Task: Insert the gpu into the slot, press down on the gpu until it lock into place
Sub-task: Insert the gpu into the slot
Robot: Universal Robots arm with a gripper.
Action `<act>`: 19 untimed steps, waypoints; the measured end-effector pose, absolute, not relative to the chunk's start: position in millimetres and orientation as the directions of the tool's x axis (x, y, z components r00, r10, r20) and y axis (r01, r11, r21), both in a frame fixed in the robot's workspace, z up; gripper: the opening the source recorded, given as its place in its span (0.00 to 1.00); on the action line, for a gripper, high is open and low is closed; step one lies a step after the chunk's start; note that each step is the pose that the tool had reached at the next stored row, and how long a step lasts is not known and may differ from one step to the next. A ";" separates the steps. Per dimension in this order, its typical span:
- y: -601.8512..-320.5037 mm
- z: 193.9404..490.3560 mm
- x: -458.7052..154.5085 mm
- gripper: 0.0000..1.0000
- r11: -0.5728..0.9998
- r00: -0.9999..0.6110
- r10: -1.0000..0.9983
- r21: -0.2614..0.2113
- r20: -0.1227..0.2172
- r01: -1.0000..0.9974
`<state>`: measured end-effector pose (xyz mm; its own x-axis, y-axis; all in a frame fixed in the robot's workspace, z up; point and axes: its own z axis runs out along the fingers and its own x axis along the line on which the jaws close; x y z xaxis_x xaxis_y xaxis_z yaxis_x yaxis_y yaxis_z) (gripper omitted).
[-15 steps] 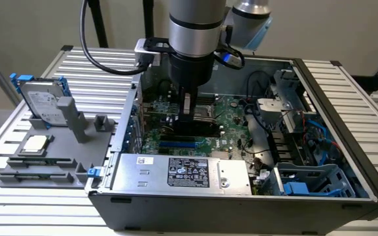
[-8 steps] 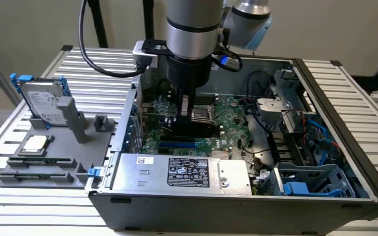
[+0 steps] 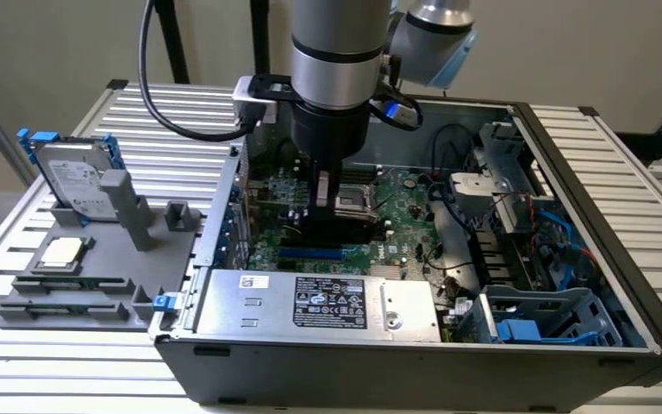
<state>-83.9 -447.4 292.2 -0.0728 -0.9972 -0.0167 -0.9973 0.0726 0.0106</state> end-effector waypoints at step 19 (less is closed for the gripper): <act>-450.2 279.6 -87.1 0.26 0.076 -0.076 -0.997 0.011 -0.017 -0.997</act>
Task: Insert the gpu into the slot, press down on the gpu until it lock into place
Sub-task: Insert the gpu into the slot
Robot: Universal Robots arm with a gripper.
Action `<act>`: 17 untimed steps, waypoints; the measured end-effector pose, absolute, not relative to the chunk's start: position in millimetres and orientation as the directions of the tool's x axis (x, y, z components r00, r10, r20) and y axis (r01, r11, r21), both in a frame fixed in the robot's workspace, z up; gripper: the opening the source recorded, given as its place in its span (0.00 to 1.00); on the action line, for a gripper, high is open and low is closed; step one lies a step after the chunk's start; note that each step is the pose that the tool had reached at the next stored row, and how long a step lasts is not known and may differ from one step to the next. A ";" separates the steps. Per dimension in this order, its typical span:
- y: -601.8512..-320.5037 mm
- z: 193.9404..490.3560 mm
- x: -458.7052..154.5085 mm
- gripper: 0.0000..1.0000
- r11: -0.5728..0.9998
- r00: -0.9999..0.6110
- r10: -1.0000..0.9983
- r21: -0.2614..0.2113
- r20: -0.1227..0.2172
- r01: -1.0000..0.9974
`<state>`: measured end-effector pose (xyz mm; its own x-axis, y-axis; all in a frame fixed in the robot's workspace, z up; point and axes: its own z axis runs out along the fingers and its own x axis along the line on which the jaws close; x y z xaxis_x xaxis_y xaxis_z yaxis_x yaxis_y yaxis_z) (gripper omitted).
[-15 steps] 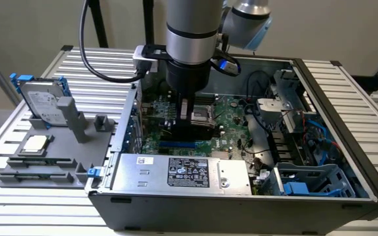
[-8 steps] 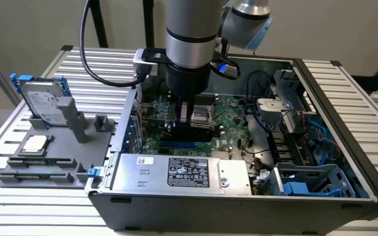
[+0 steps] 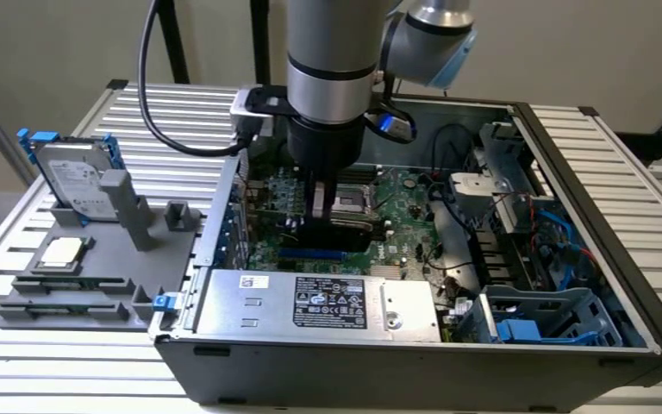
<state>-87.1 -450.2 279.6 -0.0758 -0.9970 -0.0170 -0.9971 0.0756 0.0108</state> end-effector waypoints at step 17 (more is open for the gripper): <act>-449.9 273.1 -88.4 0.26 0.077 -0.078 -0.997 0.011 -0.022 -0.997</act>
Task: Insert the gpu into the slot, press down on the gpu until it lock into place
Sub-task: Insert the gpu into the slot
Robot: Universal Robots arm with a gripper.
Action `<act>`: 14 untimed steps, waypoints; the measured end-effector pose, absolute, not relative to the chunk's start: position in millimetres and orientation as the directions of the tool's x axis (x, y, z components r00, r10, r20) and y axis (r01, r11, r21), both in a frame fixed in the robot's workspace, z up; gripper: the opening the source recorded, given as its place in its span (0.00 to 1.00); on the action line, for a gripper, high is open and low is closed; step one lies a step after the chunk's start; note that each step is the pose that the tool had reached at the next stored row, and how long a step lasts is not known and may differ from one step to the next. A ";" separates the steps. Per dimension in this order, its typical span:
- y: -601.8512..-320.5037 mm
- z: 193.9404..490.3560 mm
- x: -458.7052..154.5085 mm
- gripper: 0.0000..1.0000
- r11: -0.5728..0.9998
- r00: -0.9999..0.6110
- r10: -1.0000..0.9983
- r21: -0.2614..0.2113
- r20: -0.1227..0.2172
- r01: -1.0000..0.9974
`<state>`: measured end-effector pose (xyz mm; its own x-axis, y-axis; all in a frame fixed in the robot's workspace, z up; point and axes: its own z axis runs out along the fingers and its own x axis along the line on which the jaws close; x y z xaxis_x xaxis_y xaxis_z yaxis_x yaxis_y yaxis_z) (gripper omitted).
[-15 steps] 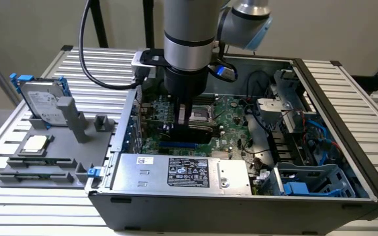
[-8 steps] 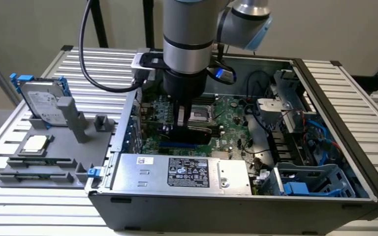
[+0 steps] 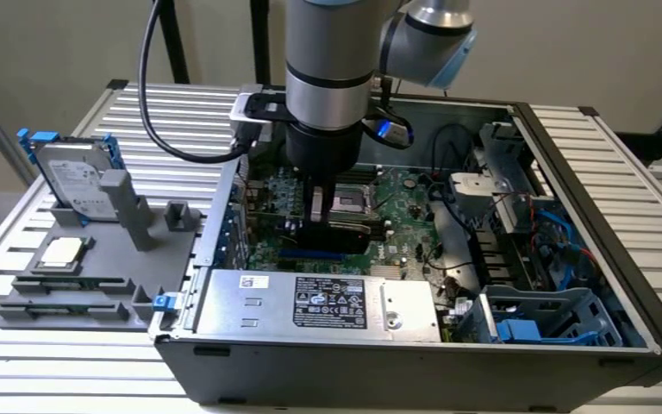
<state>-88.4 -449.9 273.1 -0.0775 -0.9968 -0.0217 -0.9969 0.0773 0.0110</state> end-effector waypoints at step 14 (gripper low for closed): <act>-447.3 269.6 -89.2 0.26 0.059 -0.059 -0.998 0.011 -0.022 -0.998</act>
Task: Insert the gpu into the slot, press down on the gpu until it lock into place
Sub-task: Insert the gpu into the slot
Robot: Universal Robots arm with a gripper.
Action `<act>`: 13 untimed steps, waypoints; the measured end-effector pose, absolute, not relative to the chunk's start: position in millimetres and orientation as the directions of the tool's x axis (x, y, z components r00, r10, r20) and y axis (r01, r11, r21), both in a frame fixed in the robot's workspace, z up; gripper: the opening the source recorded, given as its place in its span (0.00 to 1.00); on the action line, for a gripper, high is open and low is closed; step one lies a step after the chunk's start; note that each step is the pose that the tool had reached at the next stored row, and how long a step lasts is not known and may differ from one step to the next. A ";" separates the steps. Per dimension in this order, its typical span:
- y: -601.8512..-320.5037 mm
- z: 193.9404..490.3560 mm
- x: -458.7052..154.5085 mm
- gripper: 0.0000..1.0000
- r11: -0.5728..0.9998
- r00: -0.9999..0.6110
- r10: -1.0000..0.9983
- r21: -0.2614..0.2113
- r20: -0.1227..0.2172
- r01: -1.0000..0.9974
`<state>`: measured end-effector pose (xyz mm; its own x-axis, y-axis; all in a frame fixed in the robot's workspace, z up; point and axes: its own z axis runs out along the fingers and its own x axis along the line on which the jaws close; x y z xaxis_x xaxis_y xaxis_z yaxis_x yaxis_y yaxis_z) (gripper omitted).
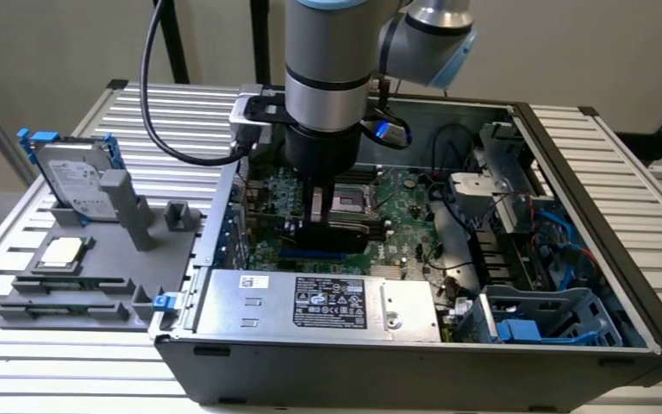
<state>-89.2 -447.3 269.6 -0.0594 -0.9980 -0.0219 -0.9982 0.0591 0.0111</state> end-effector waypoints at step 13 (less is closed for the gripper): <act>-447.2 265.6 -90.0 0.26 0.040 -0.040 -0.999 0.011 -0.022 -0.999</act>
<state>-90.0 -447.2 265.6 -0.0400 -0.9989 -0.0224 -0.9991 0.0397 0.0113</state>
